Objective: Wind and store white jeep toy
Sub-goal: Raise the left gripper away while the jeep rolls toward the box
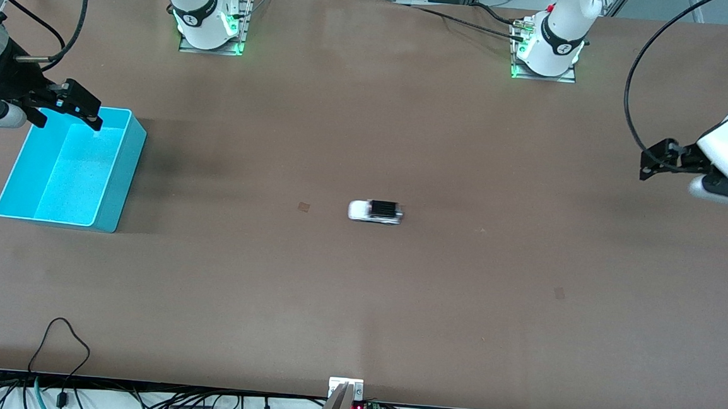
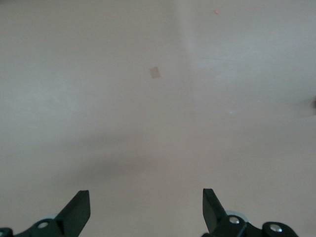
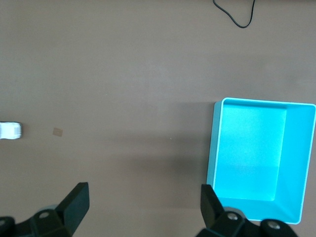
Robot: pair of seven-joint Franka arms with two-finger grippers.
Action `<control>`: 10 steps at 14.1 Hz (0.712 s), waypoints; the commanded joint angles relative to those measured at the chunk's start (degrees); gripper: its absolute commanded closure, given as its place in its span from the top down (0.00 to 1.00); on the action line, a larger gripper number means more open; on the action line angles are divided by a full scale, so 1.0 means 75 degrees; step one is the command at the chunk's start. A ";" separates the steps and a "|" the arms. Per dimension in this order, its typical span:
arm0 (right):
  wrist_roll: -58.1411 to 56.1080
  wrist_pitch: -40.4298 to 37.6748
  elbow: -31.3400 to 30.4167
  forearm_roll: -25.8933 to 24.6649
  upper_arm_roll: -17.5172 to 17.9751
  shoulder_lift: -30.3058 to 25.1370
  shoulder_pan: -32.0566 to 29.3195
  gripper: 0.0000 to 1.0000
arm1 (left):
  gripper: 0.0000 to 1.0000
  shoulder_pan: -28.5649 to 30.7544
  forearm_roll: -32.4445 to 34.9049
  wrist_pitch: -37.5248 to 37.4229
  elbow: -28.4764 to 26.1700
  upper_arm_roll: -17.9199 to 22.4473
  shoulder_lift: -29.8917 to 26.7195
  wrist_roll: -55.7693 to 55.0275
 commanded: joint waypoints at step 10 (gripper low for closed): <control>0.0045 -0.0041 0.0048 -0.0083 -0.0002 -0.0018 -0.0033 1.00 | 1.00 -0.0133 0.0085 -0.0775 -0.0061 -0.0034 -0.0519 -0.0507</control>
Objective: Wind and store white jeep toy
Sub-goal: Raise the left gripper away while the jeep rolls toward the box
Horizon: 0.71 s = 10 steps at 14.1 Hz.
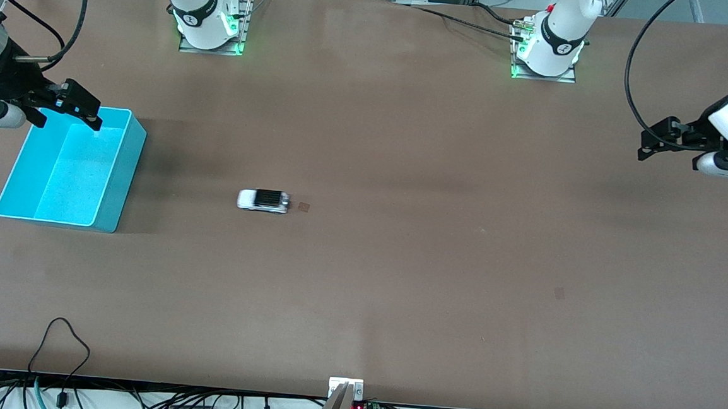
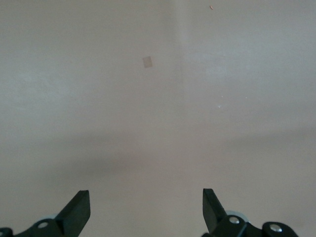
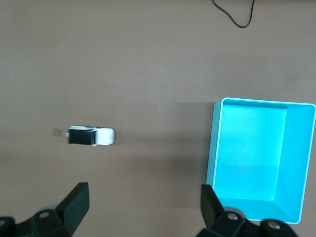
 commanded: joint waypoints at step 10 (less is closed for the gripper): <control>-0.1568 -0.0720 0.0036 -0.0082 -0.0049 0.0555 -0.0097 1.00 | 1.00 -0.0089 0.0182 -0.0584 0.0341 -0.0050 -0.0056 -0.0080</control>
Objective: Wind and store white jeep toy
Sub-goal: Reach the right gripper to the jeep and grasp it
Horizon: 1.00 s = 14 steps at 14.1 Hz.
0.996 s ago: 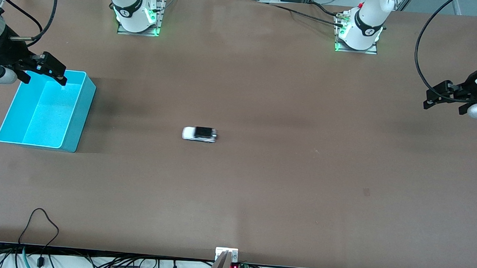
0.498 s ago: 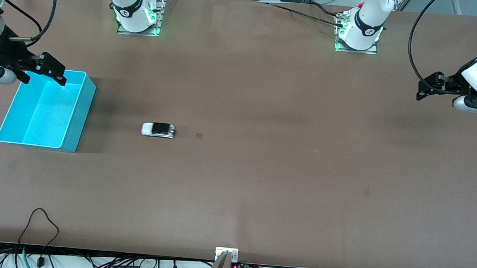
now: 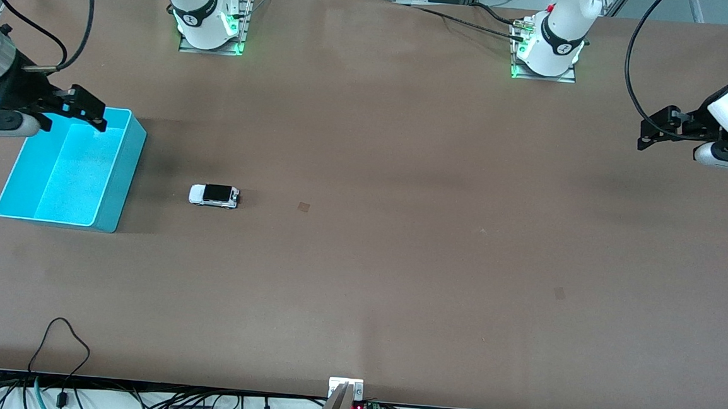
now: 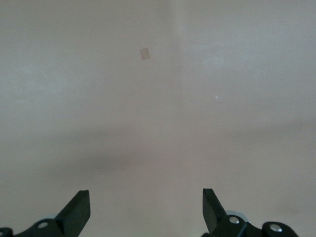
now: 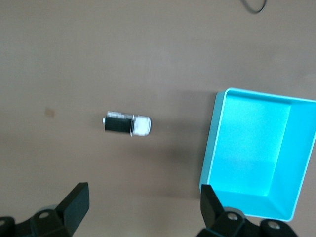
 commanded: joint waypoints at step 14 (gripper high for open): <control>-0.8353 0.3930 -0.3227 0.0003 0.0063 0.1010 0.0675 1.00 | 1.00 -0.0083 0.0176 -0.0353 0.0137 -0.0013 -0.0021 -0.0095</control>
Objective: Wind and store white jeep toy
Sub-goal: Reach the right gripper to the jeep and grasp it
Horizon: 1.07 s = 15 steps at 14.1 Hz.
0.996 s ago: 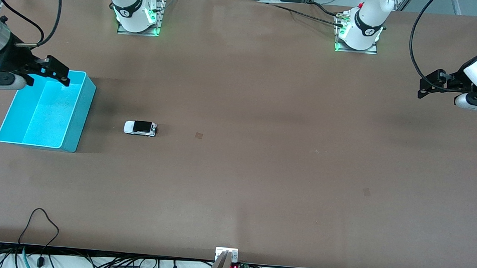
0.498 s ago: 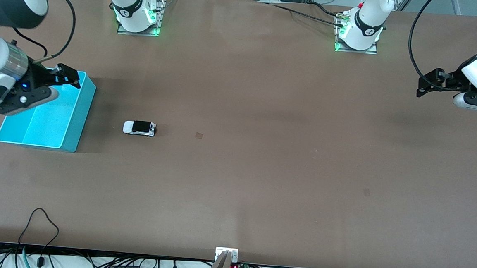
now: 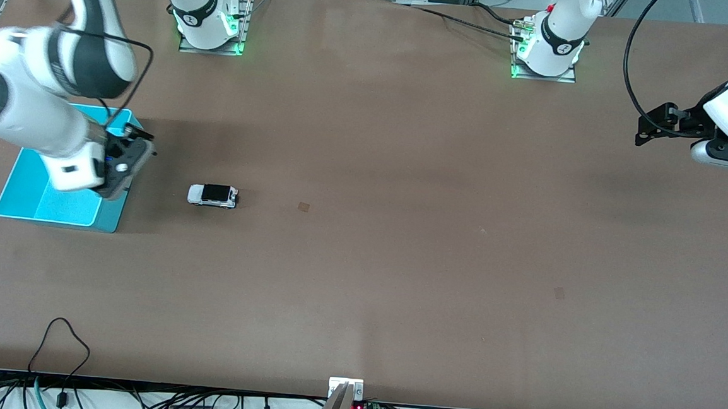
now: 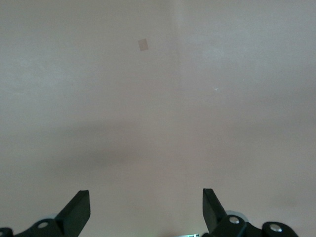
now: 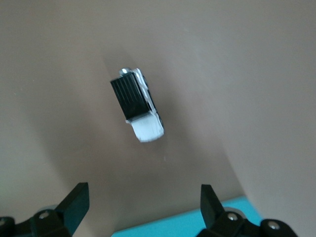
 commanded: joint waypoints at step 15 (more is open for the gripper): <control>-0.1763 0.4191 -0.1736 -0.0033 0.0002 0.1555 0.0681 1.00 | 1.00 -0.0091 0.0169 -0.0137 0.0139 0.0022 -0.0010 -0.0076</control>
